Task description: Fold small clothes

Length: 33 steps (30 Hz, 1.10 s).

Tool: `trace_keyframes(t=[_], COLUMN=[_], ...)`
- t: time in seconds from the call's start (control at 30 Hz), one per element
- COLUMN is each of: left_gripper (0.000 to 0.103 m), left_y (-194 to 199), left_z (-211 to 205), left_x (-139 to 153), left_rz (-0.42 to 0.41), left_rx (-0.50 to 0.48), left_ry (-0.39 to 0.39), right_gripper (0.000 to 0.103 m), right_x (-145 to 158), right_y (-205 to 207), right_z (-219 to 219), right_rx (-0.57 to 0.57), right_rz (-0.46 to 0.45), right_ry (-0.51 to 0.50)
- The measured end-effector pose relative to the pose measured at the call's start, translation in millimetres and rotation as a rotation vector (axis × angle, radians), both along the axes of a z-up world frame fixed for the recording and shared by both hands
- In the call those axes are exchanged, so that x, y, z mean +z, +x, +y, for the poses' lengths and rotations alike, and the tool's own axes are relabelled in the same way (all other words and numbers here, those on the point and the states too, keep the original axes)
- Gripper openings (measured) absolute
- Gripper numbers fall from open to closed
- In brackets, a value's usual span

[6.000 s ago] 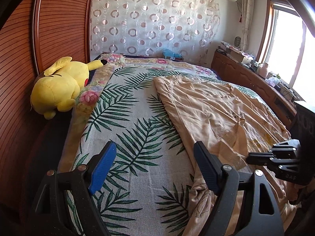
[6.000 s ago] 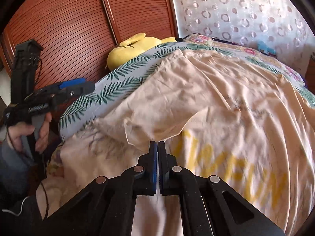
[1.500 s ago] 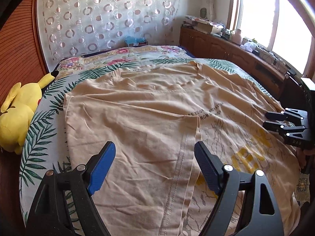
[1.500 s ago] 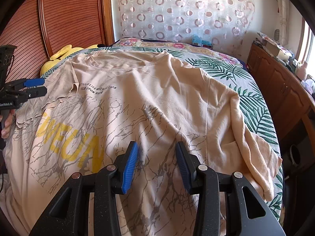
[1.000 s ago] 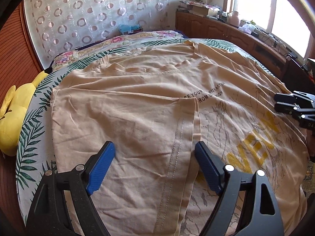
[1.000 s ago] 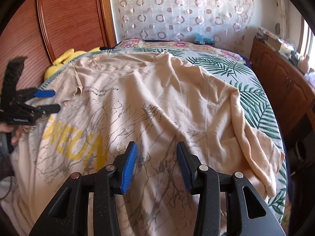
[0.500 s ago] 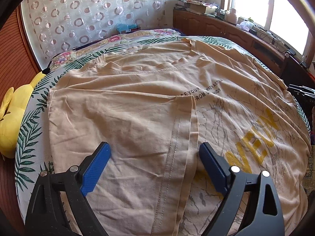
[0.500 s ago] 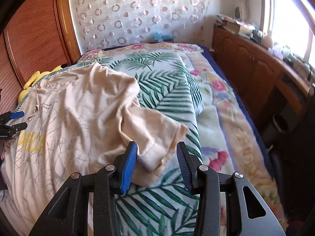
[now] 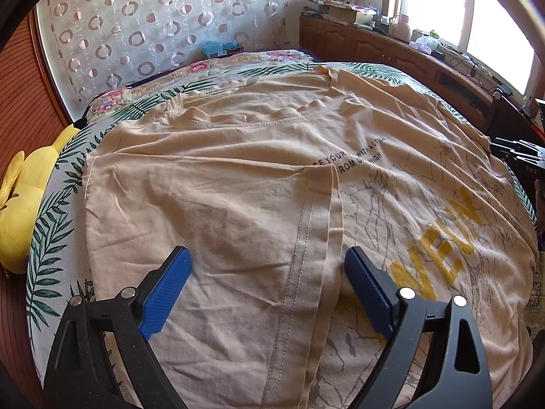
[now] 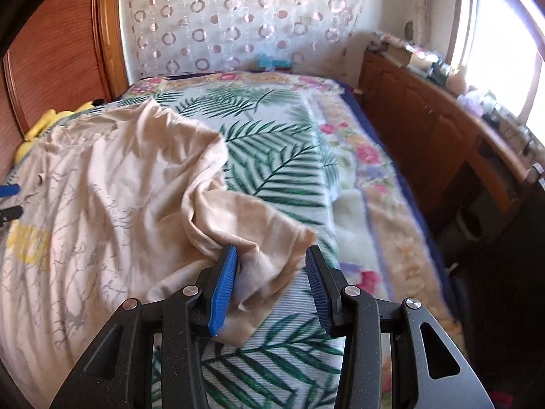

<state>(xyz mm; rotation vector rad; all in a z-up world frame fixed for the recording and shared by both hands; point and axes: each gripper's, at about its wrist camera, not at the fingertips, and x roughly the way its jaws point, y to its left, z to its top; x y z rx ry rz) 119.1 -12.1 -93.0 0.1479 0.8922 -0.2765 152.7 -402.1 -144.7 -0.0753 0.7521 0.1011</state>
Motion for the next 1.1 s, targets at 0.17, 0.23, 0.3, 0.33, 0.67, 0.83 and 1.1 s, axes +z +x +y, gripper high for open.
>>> trace_keyframes(t=[0.17, 0.23, 0.3, 0.33, 0.67, 0.83, 1.1], left_gripper=[0.092, 0.092, 0.092, 0.092, 0.092, 0.092, 0.092], left_y=[-0.2, -2.0, -6.8, -9.3, -37.8, -47.3, -50.5], left_z=[-0.4, -0.3, 3.7, 6.8, 35.7, 37.8, 43.9], left_x=[0.2, 1.6, 7.5, 11.0, 59.8, 74.8, 78.8], left_rz=[-0.002, -0.014, -0.048, -0.064, -0.202, -0.248, -0.256], left_rx=[0.003, 0.012, 0.027, 0.035, 0.100, 0.101, 0.115], left_ry=[0.002, 0.008, -0.004, -0.013, -0.101, -0.120, -0.131], right_gripper=[0.042, 0.033, 0.015, 0.003, 0.003, 0.003, 0.003], right_x=[6.4, 5.5, 2.1, -0.1, 71.2, 97.4, 102.4], right_y=[-8.2, -8.7, -6.8, -4.5, -7.9, -5.3, 18.7], right_z=[3.4, 8.4, 13.3, 15.5, 13.9, 54.7, 122.8], right_rx=[0.066, 0.103, 0.136, 0.151, 0.239, 0.377, 0.536], right_rz=[-0.028, -0.020, 0.003, 0.019, -0.098, -0.100, -0.018], right_ry=[0.027, 0.006, -0.030, -0.050, 0.082, 0.120, 0.292])
